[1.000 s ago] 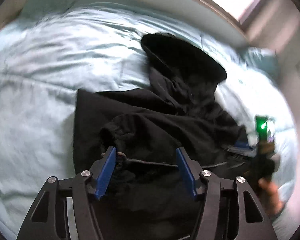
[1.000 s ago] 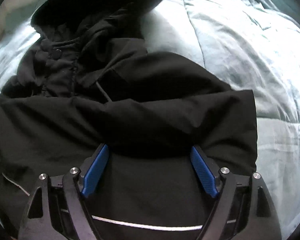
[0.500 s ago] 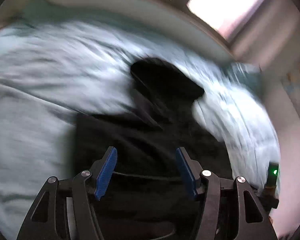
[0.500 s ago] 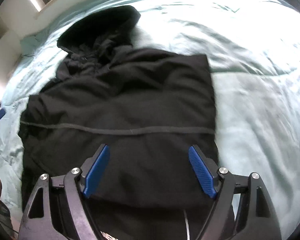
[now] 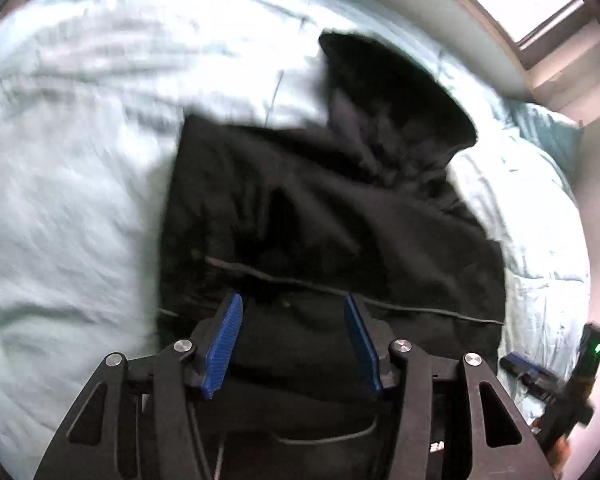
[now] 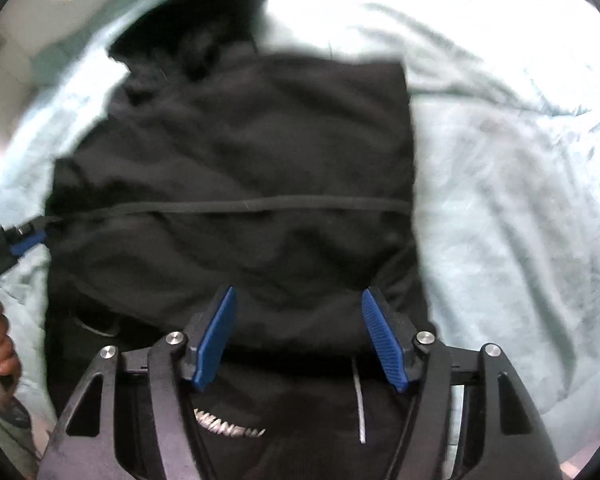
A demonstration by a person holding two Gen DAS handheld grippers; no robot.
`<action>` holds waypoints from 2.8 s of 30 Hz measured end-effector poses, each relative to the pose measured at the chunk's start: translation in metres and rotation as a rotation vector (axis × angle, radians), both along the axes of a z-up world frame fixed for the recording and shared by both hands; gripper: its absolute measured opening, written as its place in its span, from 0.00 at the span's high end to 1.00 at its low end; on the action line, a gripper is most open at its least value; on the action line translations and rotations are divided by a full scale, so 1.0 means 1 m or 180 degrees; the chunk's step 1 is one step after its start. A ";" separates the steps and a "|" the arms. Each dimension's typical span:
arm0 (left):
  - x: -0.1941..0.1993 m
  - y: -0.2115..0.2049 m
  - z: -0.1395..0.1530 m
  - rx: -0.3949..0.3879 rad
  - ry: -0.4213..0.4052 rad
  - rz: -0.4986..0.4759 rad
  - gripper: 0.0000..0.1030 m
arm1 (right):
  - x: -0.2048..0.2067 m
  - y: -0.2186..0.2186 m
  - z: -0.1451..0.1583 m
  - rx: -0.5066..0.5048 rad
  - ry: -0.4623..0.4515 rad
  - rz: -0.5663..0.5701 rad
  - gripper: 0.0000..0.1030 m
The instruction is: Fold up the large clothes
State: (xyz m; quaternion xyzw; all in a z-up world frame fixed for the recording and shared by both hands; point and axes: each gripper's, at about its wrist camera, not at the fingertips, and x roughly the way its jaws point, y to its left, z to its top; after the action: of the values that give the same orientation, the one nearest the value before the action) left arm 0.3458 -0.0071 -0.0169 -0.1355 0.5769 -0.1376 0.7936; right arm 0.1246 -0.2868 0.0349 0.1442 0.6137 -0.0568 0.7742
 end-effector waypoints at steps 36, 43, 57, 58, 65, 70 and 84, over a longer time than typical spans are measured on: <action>0.264 -0.044 -0.016 -0.0492 -0.0521 0.0079 0.93 | 0.295 -0.040 -0.013 -0.0079 -0.0884 -0.0126 0.94; 0.282 -0.051 -0.115 -0.0259 0.0241 0.0075 0.88 | 0.312 -0.032 -0.108 0.0010 -0.0206 0.0152 0.93; 0.243 -0.042 0.021 -0.0236 -0.0911 0.0017 0.37 | 0.287 -0.059 -0.007 0.0088 -0.0808 0.0152 0.48; 0.251 -0.056 0.026 -0.0276 -0.0963 -0.0078 0.36 | 0.300 -0.052 -0.003 0.0139 -0.0858 0.0184 0.48; 0.289 -0.122 -0.065 -0.0081 -0.0165 -0.0525 0.37 | 0.348 0.000 -0.067 -0.0019 -0.0455 0.0669 0.49; 0.284 -0.132 -0.086 0.0275 -0.0156 -0.0748 0.38 | 0.336 -0.006 -0.106 0.0056 -0.0329 0.0804 0.48; 0.275 -0.126 -0.070 0.0156 -0.0333 -0.0850 0.38 | 0.456 0.046 -0.065 0.0110 -0.0636 0.0770 0.46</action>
State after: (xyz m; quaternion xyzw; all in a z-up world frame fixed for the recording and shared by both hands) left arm 0.6210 -0.1327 -0.0870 -0.0309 0.5508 -0.2348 0.8003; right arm 0.5809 -0.2403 -0.0300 0.0874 0.5473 0.0621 0.8300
